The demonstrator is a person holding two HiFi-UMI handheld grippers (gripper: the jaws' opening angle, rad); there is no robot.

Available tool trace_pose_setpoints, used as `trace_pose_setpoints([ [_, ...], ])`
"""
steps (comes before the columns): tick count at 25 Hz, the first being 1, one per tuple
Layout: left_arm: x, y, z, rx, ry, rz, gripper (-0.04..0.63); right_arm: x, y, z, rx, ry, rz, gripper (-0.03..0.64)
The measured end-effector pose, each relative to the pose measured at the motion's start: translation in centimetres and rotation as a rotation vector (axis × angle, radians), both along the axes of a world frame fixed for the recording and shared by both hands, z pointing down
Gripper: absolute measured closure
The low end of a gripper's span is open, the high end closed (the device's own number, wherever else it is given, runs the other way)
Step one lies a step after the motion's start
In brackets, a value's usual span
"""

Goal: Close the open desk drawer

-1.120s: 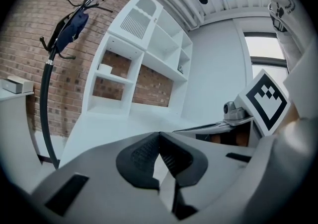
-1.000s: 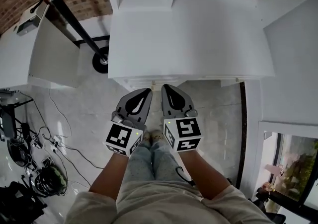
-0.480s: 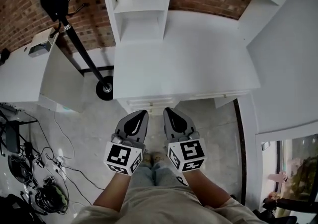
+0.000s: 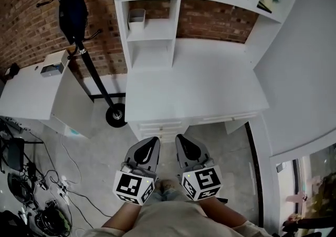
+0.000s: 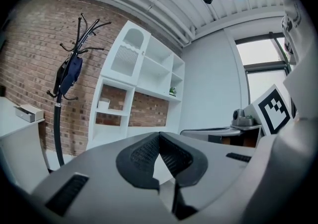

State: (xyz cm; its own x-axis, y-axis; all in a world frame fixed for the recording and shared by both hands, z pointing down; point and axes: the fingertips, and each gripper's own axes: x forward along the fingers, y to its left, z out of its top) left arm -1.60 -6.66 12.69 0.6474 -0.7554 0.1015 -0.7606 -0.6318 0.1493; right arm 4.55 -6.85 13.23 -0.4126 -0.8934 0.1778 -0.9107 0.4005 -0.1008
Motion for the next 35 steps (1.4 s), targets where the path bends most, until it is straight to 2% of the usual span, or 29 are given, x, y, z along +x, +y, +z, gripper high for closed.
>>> trace_pose_setpoints([
  [7, 0.2, 3.0, -2.3, 0.022, 0.011, -0.008, 0.578, 0.0, 2.9, -2.6, 0.038, -0.004, -0.022, 0.588],
  [12, -0.5, 4.3, -3.8, 0.031, -0.001, -0.029, 0.578, -0.5, 4.7, -5.1, 0.107, 0.042, -0.059, 0.588],
  [15, -0.8, 4.9, -4.5, 0.039, -0.008, -0.037, 0.578, -0.5, 5.1, -6.1, 0.124, 0.025, -0.066, 0.588],
  [19, -0.8, 5.1, -5.3, 0.061, 0.052, -0.083, 0.578, -0.5, 5.4, -6.3, 0.140, 0.026, -0.089, 0.588],
  [24, -0.9, 5.8, -4.6, 0.050, 0.056, -0.094, 0.578, -0.8, 5.5, -6.9, 0.196, 0.004, -0.074, 0.588],
  [32, -0.6, 6.2, -4.6, 0.046, 0.068, -0.076, 0.578, -0.3, 6.2, -6.3, 0.174, -0.007, -0.066, 0.588],
  [35, -0.4, 6.5, -3.8, 0.031, 0.027, -0.050, 0.578, -0.4, 6.3, -6.3, 0.175, -0.002, -0.073, 0.588],
])
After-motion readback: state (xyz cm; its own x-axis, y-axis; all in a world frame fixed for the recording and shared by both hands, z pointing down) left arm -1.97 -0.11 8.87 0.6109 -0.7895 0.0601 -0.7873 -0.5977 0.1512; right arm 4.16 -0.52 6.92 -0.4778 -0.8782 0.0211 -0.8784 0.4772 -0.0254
